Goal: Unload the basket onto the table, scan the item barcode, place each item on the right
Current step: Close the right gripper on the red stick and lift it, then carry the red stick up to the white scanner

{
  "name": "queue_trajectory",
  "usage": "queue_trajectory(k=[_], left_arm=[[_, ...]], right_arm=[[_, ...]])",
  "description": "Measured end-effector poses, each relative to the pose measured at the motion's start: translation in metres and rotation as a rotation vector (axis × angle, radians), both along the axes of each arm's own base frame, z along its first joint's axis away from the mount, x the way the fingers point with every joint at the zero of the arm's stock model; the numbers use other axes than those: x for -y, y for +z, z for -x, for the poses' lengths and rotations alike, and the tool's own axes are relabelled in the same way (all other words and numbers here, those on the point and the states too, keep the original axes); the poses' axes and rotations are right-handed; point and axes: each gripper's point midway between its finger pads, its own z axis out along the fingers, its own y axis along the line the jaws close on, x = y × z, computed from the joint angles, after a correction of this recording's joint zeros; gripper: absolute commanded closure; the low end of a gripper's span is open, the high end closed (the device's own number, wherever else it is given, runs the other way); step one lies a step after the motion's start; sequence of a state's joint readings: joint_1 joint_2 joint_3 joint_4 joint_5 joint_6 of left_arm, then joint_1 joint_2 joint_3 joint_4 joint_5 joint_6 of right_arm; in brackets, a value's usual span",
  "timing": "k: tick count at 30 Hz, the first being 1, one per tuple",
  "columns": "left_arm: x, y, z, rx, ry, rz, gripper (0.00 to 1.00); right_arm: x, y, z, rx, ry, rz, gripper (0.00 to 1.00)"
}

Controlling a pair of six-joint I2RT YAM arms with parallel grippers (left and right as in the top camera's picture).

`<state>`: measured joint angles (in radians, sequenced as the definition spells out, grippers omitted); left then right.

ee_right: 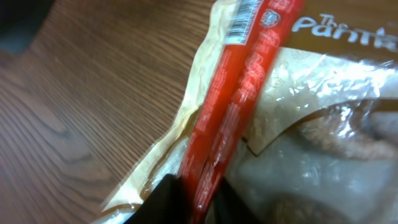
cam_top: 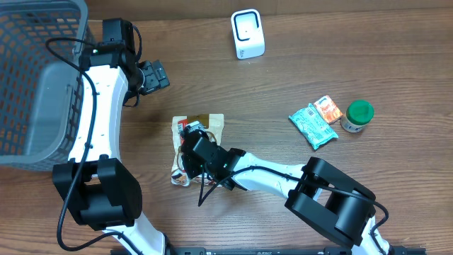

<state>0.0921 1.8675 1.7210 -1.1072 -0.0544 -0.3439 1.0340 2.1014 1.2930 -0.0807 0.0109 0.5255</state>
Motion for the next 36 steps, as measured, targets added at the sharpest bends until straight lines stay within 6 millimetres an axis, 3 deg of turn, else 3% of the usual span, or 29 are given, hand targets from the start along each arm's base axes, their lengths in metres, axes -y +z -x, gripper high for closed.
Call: queue_trajectory(k=[8, 14, 18, 23, 29, 36], left_arm=[[0.0, 0.0, 0.0, 0.0, 0.0, 0.0, 0.0], [0.0, 0.0, 0.0, 0.0, 0.0, 0.0, 0.0], [0.0, 0.0, 0.0, 0.0, 0.0, 0.0, 0.0], [0.0, 0.0, 0.0, 0.0, 0.0, 0.0, 0.0], [0.0, 0.0, 0.0, 0.0, 0.0, 0.0, 0.0], [0.0, 0.0, 0.0, 0.0, 0.0, 0.0, 0.0]], right_arm=[[0.007, 0.01, -0.005, -0.002, -0.012, 0.002, 0.96], [0.035, 0.066, -0.012, 0.033, -0.014, 0.013, 0.96], [0.069, 0.091, -0.014, 0.018, -0.032, 0.065, 0.96], [0.115, 0.083, -0.017, -0.053, 0.054, 0.166, 0.96], [0.184, 0.062, 0.0, -0.232, 0.25, 0.281, 0.96], [0.22, 0.071, 0.016, -0.283, 0.514, 0.159, 0.96]])
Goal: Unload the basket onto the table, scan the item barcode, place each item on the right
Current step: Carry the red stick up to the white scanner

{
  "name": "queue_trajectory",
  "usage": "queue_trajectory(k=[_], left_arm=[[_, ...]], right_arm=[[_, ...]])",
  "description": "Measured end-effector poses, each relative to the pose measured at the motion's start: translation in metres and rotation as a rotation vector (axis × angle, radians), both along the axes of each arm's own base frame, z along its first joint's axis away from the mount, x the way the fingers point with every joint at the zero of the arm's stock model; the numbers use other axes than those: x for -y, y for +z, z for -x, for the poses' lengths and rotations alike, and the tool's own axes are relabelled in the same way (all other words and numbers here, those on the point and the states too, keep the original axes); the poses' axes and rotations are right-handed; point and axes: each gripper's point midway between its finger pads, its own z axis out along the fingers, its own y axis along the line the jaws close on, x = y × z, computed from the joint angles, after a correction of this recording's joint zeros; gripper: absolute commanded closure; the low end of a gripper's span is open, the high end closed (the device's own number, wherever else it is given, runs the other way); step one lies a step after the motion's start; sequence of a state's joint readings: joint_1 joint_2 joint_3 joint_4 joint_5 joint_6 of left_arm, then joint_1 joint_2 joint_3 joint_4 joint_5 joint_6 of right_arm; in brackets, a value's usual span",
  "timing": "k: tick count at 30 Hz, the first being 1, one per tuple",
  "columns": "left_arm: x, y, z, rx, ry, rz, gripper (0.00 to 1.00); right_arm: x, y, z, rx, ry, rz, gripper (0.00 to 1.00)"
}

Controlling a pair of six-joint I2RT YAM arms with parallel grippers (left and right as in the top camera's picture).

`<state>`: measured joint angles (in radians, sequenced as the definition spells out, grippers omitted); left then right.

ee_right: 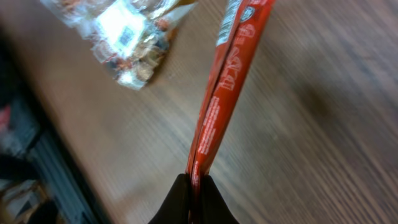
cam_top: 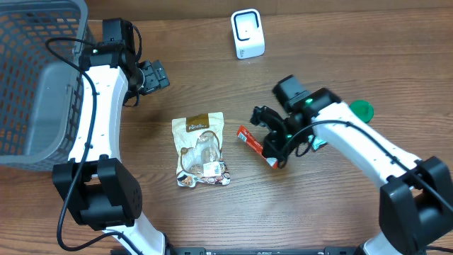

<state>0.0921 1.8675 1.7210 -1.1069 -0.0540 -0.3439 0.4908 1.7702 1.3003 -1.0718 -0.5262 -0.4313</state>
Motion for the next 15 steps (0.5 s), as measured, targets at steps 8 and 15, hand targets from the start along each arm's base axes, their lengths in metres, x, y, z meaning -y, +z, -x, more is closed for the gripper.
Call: queue_trajectory(k=[8, 15], left_arm=[[0.0, 0.0, 0.0, 0.0, 0.0, 0.0, 0.0], [0.0, 0.0, 0.0, 0.0, 0.0, 0.0, 0.0]], right_arm=[[0.025, 0.048, 0.022, -0.008, 0.169, -0.28, 0.96], [0.017, 0.095, 0.036, 0.148, 0.277, -0.446, 0.96]])
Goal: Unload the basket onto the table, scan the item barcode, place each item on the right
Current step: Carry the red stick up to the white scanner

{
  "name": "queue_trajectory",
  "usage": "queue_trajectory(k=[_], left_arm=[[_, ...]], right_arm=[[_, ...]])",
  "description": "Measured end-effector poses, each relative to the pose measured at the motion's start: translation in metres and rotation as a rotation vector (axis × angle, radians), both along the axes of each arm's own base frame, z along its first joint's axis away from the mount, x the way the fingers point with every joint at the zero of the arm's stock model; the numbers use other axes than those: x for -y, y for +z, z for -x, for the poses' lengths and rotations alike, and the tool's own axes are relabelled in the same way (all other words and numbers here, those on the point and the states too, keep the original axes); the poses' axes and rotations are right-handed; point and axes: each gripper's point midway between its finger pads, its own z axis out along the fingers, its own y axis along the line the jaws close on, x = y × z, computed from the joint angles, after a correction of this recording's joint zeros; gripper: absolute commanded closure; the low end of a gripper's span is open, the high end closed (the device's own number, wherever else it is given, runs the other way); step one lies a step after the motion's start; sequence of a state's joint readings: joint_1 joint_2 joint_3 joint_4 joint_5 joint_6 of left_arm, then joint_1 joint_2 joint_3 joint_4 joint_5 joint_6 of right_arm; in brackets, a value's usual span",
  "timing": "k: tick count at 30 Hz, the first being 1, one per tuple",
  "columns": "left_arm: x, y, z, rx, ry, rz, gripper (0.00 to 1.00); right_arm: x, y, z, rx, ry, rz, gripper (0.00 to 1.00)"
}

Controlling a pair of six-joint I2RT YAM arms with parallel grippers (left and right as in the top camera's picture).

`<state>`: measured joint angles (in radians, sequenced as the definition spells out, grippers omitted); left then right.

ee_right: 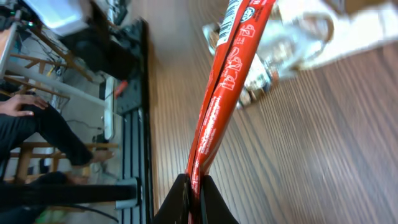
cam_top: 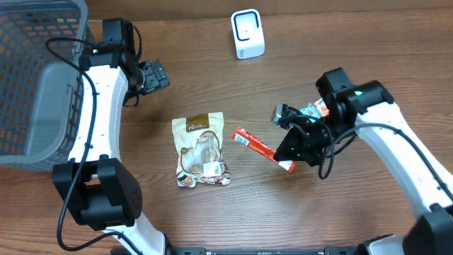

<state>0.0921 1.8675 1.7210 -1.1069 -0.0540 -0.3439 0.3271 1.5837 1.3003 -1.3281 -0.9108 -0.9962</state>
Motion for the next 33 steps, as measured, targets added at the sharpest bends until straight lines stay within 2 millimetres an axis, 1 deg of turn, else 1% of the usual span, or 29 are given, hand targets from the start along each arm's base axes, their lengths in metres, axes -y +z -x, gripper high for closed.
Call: queue_trajectory(k=[2, 8, 12, 20, 25, 26, 28, 32, 33], left_arm=[[0.0, 0.0, 0.0, 0.0, 0.0, 0.0, 0.0], [0.0, 0.0, 0.0, 0.0, 0.0, 0.0, 0.0], [0.0, 0.0, 0.0, 0.0, 0.0, 0.0, 0.0], [0.0, 0.0, 0.0, 0.0, 0.0, 0.0, 0.0], [0.0, 0.0, 0.0, 0.0, 0.0, 0.0, 0.0], [0.0, 0.0, 0.0, 0.0, 0.0, 0.0, 0.0], [0.0, 0.0, 0.0, 0.0, 0.0, 0.0, 0.0], [0.0, 0.0, 0.0, 0.0, 0.0, 0.0, 0.0], [0.0, 0.0, 0.0, -0.001, 0.0, 0.0, 0.0]], right_arm=[[-0.001, 0.012, 0.005, 0.026, 0.011, -0.039, 0.96], [-0.001, 0.038, 0.019, 0.076, 0.026, -0.103, 0.96], [0.0, 0.049, 0.025, 0.109, 0.031, -0.124, 0.96], [0.0, 0.051, 0.028, 0.113, 0.035, -0.129, 0.96], [0.002, 0.048, 0.025, 0.128, 0.034, -0.112, 0.96], [0.002, 0.047, 0.023, 0.14, 0.032, -0.106, 0.96], [0.002, 0.043, 0.012, 0.185, 0.018, -0.078, 0.96], [0.005, 0.031, -0.028, 0.288, -0.105, 0.043, 0.97], [0.007, 0.028, -0.041, 0.321, -0.153, 0.082, 0.97]])
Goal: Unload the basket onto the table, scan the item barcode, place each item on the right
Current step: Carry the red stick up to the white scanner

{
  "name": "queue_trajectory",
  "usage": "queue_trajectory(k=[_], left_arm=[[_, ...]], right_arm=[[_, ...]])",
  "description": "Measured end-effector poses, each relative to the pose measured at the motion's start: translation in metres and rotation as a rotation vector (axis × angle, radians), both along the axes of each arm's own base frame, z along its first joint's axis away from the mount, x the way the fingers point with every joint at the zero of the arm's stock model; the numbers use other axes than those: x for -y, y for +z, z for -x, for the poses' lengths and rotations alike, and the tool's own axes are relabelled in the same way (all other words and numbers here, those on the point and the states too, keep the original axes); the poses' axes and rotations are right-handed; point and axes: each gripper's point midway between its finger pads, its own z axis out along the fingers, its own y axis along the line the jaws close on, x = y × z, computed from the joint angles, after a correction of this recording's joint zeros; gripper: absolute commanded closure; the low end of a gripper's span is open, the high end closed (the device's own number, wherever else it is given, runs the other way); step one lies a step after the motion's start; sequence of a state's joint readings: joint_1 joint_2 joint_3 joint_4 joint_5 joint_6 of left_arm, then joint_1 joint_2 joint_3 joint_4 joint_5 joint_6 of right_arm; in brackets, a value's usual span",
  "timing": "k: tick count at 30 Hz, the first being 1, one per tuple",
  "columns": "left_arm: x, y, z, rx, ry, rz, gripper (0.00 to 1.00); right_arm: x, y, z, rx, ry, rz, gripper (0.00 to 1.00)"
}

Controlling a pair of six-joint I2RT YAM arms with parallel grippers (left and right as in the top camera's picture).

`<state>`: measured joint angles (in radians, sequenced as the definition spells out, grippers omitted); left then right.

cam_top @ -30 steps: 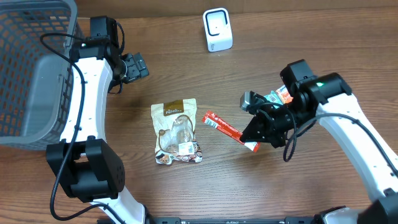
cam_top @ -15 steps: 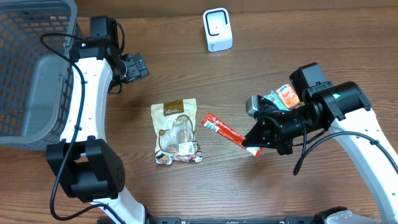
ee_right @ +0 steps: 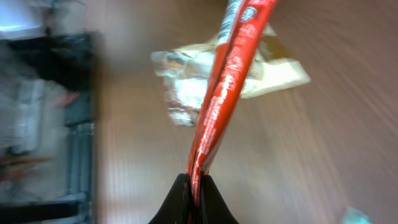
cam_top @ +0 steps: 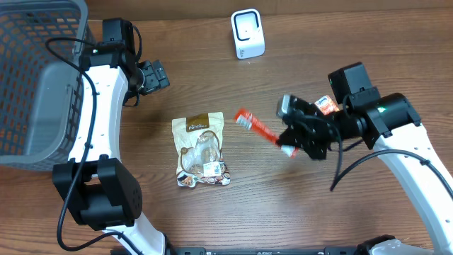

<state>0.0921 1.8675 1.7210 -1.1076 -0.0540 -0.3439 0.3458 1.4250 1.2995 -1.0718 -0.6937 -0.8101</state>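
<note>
A long thin red packet (cam_top: 258,130) hangs in the air over the table middle, with my right gripper (cam_top: 291,144) shut on its right end. In the right wrist view the red packet (ee_right: 225,81) runs up from my right gripper (ee_right: 194,184), its white barcode end at the top edge. The white scanner (cam_top: 248,34) stands at the back of the table, well beyond the packet. My left gripper (cam_top: 160,75) hovers at the back left, empty; whether it is open or shut does not show.
A clear snack bag (cam_top: 199,149) with a brown label lies left of centre. A green packet (cam_top: 311,113) and an orange one (cam_top: 326,105) lie partly under my right arm. A grey basket (cam_top: 35,78) fills the left edge.
My right gripper has lifted the red packet and swung it, so its free end now points up and left, closer to the scanner. The left arm has not moved.
My right gripper was shut on the red packet where it lay on the snack bag. Then it held the packet to the right of the bag, then lower at the table's middle. Now the packet is raised and angled toward the back.
</note>
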Motion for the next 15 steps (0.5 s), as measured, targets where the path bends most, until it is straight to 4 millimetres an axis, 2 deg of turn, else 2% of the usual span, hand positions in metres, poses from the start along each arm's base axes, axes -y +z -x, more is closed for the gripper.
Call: queue_trajectory(k=[4, 9, 11, 15], left_arm=[[0.0, 0.0, 0.0, 0.0, 0.0, 0.0, 0.0], [0.0, 0.0, 0.0, 0.0, 0.0, 0.0, 0.0], [0.0, 0.0, 0.0, 0.0, 0.0, 0.0, 0.0], [0.0, 0.0, 0.0, 0.0, 0.0, 0.0, 0.0]], right_arm=[[0.004, 0.001, -0.041, 0.119, -0.162, 0.074, 0.97], [0.017, 0.018, -0.093, 0.321, -0.333, 0.118, 0.97], [0.024, 0.027, -0.109, 0.398, -0.385, 0.136, 0.97], [0.036, 0.035, -0.129, 0.465, -0.449, 0.205, 0.97]])
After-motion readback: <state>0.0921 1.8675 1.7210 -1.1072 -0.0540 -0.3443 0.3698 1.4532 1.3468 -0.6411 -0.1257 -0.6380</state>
